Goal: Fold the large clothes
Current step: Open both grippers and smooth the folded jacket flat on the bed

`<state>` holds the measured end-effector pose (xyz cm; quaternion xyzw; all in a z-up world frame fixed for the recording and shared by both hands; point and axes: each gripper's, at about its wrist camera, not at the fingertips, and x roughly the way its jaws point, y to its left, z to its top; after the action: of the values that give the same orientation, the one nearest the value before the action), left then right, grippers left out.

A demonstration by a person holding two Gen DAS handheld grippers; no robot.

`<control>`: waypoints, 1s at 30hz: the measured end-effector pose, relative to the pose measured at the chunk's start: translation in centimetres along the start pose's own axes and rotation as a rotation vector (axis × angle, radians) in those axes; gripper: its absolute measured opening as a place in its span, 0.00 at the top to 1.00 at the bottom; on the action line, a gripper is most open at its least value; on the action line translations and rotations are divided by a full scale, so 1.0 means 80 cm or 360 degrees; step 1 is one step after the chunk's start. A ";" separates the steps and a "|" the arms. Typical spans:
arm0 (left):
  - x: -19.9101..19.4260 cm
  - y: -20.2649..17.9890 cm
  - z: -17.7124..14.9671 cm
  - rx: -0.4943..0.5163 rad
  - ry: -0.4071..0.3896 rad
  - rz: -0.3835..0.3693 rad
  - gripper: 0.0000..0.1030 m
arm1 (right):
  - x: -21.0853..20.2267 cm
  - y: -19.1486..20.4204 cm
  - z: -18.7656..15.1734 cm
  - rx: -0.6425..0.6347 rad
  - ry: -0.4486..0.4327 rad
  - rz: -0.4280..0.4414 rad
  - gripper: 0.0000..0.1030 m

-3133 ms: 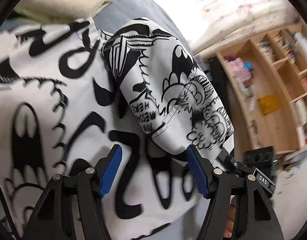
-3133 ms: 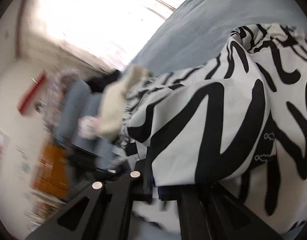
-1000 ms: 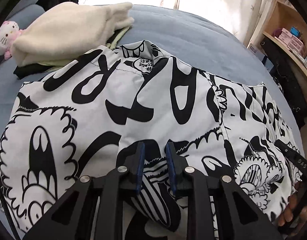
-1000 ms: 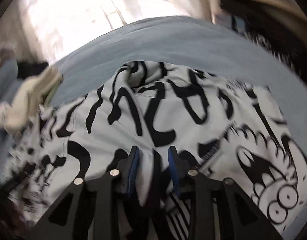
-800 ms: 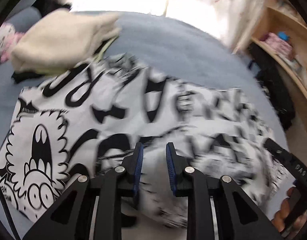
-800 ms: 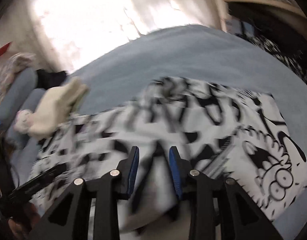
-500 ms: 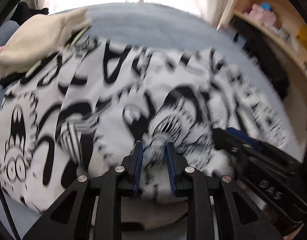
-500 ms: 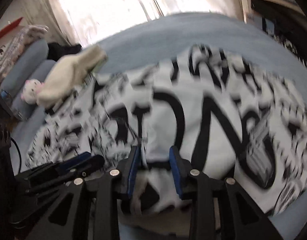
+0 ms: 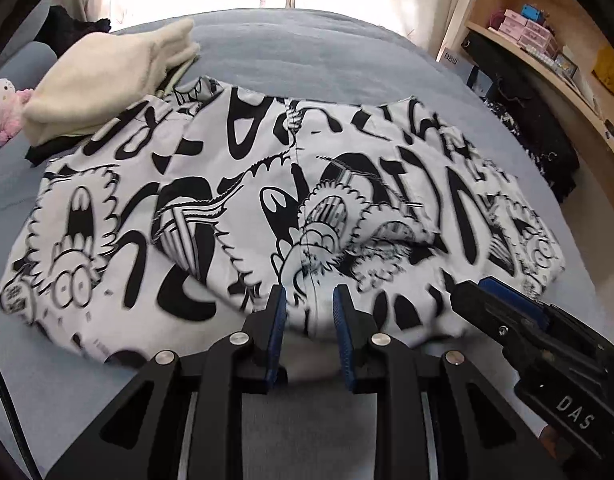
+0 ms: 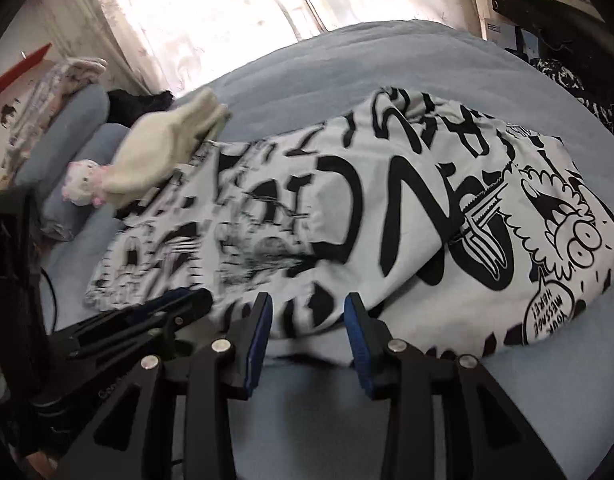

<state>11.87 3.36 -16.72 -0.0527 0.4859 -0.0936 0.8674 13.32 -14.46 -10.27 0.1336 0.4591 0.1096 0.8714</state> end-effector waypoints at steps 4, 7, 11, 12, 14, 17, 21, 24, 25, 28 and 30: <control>-0.046 -0.005 -0.009 0.0002 -0.0036 0.0003 0.76 | -0.045 0.014 -0.002 -0.0026 -0.0073 0.0019 0.64; -0.075 -0.007 -0.015 0.0000 -0.0055 0.0025 0.74 | -0.086 0.025 -0.005 -0.0046 -0.0141 0.0045 0.64; -0.117 0.000 -0.027 -0.0047 -0.0081 0.0040 0.68 | -0.141 0.041 -0.013 -0.0107 -0.0218 0.0056 0.64; -0.128 0.001 -0.029 -0.0058 -0.0090 0.0032 0.68 | -0.154 0.047 -0.016 -0.0130 -0.0232 0.0054 0.64; -0.144 0.002 -0.034 -0.0063 -0.0116 0.0017 0.68 | -0.181 0.056 -0.019 -0.0173 -0.0263 0.0052 0.64; -0.170 0.001 -0.043 -0.0058 -0.0162 0.0002 0.66 | -0.221 0.067 -0.024 -0.0232 -0.0313 0.0066 0.64; -0.191 0.005 -0.052 -0.0070 -0.0184 -0.0034 0.62 | -0.261 0.078 -0.031 -0.0291 -0.0365 0.0093 0.59; -0.197 0.012 -0.058 -0.0073 -0.0189 -0.0037 0.62 | -0.279 0.086 -0.035 -0.0352 -0.0398 0.0070 0.57; -0.198 0.014 -0.059 -0.0076 -0.0187 -0.0034 0.62 | -0.282 0.088 -0.036 -0.0364 -0.0406 0.0061 0.56; -0.195 0.027 -0.063 -0.0098 -0.0167 -0.0035 0.61 | -0.274 0.092 -0.038 -0.0378 -0.0398 0.0045 0.51; -0.188 0.035 -0.066 -0.0124 -0.0148 -0.0028 0.61 | -0.254 0.095 -0.038 -0.0375 -0.0365 -0.0003 0.51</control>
<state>0.04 9.33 -7.47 -0.0949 0.4480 -0.0795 0.8854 -0.95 -13.28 6.26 0.0417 0.3406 0.1459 0.9279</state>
